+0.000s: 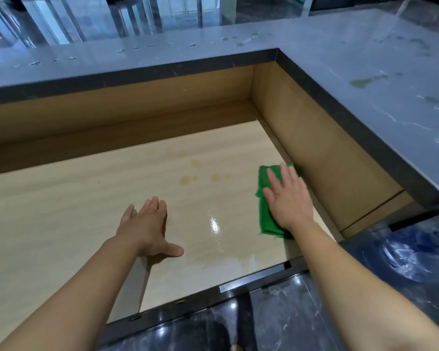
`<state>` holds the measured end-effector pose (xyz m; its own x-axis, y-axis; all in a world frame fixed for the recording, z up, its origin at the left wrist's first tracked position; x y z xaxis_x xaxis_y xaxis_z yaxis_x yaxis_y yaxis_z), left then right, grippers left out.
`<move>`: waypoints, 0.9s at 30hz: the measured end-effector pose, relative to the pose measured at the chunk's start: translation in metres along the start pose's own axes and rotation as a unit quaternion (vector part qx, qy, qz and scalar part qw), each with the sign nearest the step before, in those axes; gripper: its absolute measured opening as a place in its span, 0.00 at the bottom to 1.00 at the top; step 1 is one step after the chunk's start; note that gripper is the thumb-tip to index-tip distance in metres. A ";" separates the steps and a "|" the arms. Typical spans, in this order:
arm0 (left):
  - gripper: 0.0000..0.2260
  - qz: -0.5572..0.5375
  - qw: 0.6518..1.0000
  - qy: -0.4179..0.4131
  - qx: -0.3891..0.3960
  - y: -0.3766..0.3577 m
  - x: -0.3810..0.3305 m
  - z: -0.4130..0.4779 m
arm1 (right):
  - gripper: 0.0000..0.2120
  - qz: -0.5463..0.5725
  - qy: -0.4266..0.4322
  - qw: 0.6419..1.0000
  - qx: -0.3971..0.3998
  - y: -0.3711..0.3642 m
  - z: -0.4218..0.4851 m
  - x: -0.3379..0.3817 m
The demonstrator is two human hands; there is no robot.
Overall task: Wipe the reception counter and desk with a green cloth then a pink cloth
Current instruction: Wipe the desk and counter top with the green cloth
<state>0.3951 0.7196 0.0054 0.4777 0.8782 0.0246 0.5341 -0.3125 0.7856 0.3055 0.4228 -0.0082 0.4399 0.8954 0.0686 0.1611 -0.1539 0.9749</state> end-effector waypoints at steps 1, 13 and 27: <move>0.58 0.003 1.000 0.000 -0.001 0.000 -0.001 0.000 | 0.27 0.009 -0.021 1.000 -0.002 0.001 0.000 -0.010; 0.54 0.015 1.000 0.014 0.004 0.004 -0.005 0.012 | 0.28 -0.022 0.111 0.993 0.030 -0.030 -0.059 0.162; 0.53 0.033 0.999 0.017 0.015 0.006 -0.007 0.011 | 0.28 0.028 -0.004 1.000 0.001 -0.012 -0.063 -0.029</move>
<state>0.4030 0.7078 0.0026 0.4897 0.8665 0.0970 0.5224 -0.3806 0.7630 0.2353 0.4246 -0.0088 0.4557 0.8817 0.1220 0.1370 -0.2049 0.9691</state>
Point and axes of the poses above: each hand's wrist, its own z-axis towards the middle knuckle, its own y-axis out of the back of the hand, x = y × z, the point moved 6 cm from there along z, towards the middle knuckle, and after that the axes turned 6 degrees about x, right-handed, at the moved point
